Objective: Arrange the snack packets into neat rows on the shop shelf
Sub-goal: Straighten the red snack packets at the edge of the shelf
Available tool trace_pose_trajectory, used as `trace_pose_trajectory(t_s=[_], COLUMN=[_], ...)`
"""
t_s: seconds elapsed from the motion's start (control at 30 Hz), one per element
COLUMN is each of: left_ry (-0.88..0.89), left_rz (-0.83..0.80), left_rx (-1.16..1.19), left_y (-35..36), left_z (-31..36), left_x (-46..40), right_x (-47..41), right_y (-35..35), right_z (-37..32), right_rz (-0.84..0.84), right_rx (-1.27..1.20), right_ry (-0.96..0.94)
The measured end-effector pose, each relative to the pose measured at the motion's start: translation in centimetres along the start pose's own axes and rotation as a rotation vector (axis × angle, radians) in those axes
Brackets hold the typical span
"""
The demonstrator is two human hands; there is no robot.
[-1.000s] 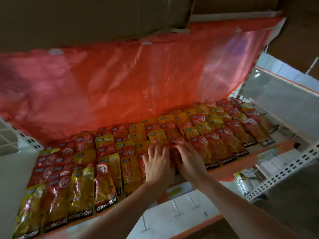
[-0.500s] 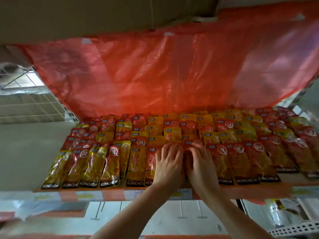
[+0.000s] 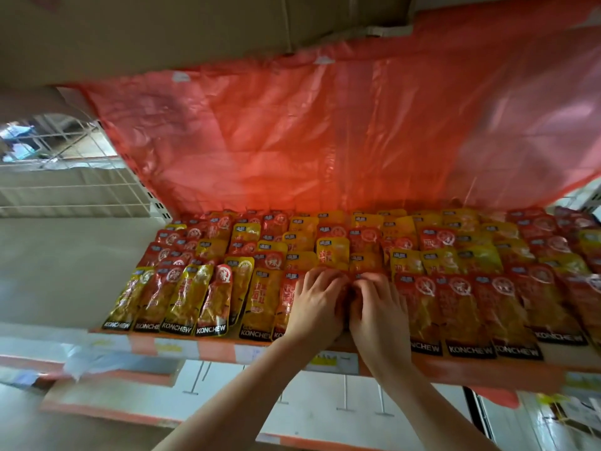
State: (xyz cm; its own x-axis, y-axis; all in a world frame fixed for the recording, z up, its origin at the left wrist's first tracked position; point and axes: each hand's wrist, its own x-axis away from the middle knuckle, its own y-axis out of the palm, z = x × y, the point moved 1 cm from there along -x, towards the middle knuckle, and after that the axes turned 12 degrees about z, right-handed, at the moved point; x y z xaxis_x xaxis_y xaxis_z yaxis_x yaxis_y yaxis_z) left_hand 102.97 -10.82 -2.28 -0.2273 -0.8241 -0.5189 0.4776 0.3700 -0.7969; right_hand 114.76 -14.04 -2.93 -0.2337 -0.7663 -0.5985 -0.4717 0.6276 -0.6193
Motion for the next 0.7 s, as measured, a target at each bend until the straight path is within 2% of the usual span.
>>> trace_pose_trajectory(t_s=[0.27,0.47,0.7], left_ry=[-0.068,-0.011,0.006], left_rz=[-0.147,-0.117,0.019], left_rx=[0.033,0.044,0.157], left_y=[-0.9,-1.9,-5.5], left_z=[0.4,0.0,-4.5], left_x=[-0.6,0.1,-0.9], right_x=[0.0,0.2,-1.2], right_y=[0.1,-0.1,-0.2], right_z=[-0.3,0.0,-1.1], right_rz=[-0.016,-0.033,0.097], right_rx=[0.083,0.034,-0.109], right_ry=[-0.033,0.009,0.034])
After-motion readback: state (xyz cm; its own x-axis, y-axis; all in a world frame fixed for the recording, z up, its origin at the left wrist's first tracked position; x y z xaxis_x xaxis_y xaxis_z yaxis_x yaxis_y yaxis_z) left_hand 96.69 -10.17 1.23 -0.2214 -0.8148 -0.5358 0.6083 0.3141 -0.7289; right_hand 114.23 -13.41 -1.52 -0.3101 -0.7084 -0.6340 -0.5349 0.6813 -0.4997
